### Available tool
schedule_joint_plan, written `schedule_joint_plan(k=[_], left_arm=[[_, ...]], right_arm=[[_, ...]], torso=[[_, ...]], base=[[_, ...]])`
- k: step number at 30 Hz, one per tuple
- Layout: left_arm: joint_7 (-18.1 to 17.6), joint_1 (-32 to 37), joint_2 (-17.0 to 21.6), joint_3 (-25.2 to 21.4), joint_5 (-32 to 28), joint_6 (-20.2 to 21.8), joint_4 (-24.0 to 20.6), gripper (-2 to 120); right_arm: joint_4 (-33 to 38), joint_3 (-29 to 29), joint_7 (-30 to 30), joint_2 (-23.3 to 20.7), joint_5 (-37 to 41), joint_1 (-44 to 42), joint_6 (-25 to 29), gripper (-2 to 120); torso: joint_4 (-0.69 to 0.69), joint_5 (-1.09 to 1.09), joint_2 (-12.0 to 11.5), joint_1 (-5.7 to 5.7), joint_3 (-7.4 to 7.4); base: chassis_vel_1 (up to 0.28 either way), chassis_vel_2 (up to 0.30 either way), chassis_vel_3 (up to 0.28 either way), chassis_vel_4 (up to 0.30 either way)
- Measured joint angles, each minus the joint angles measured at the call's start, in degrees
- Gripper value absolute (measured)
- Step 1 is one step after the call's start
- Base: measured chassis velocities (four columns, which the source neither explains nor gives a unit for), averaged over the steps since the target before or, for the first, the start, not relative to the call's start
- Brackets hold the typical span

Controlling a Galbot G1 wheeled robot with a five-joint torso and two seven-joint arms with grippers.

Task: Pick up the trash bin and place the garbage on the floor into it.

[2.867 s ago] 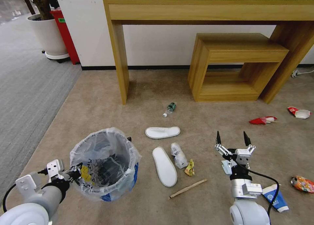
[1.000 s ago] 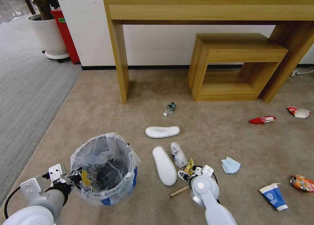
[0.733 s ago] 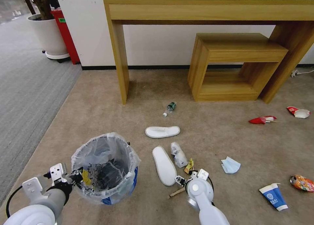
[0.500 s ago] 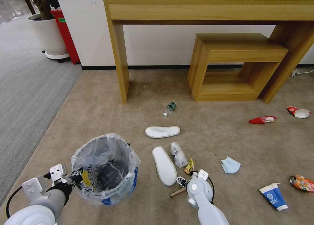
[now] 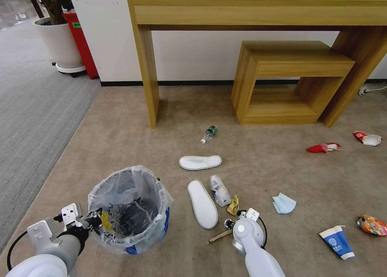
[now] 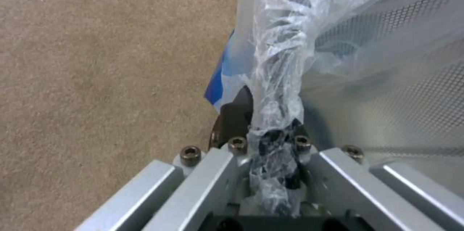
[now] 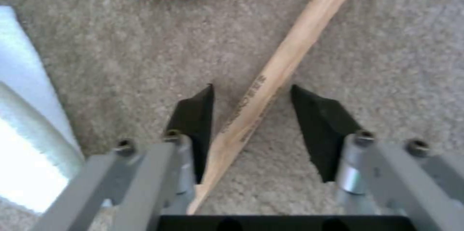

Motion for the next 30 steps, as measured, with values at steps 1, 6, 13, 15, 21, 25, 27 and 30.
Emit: schedule_joint_plan(k=[1,6,13,15,21,25,27,30], left_arm=[[0.0,0.0,0.0,0.0,0.0,0.0,-0.1,1],[0.0,0.1,0.0,0.0,0.2,0.0,-0.2,1],[0.0,0.1,-0.2,0.3,0.8,0.0,-0.2,1],[0.0,-0.1,-0.3,0.5,1.1,0.0,-0.1,1],[0.0,-0.3,-0.5,1.1,1.8,0.0,0.0,1],[0.0,-0.5,-0.6,1.7,2.4,0.0,0.2,1],[0.0,-0.6,-0.8,2.3,2.9,0.0,0.4,1],[0.0,-0.7,-1.0,3.1,3.7,0.0,0.7,1]], right_arm=[[-0.1,-0.1,-0.2,-0.1,-0.3,-0.1,0.1,34],[-0.4,-0.1,-0.9,-0.6,-0.7,-0.3,0.3,26],[-0.2,-0.2,-1.7,-1.2,-1.1,-0.7,0.7,20],[0.1,-0.3,-2.3,-1.7,-1.3,-1.1,1.4,13],[5.2,-1.6,-3.5,-2.9,-1.3,-3.3,3.3,0],[12.7,-2.9,-4.1,-4.2,-0.9,-5.8,4.0,0],[18.1,-3.8,-7.6,-5.4,-1.9,-7.7,7.0,0],[23.0,-4.6,-13.4,-6.8,-3.5,-9.3,11.1,0]], torso=[[0.0,0.0,0.0,0.0,0.0],[-0.01,0.02,0.0,0.0,0.0],[0.02,0.07,0.0,0.0,0.02],[0.03,0.14,0.0,0.0,0.04],[0.1,0.17,0.0,0.01,0.05],[0.05,0.13,0.0,0.01,0.04],[0.04,0.11,0.0,0.01,0.04],[0.04,0.1,0.0,0.01,0.03]], base=[[0.0,0.0,0.0,0.0],[0.0,0.0,0.0,0.0],[0.0,0.0,0.0,0.0],[0.0,0.0,0.0,0.0],[0.0,0.0,0.0,0.0],[0.0,0.0,0.0,0.0],[0.0,0.0,0.0,0.0],[0.0,0.0,0.0,0.0]])
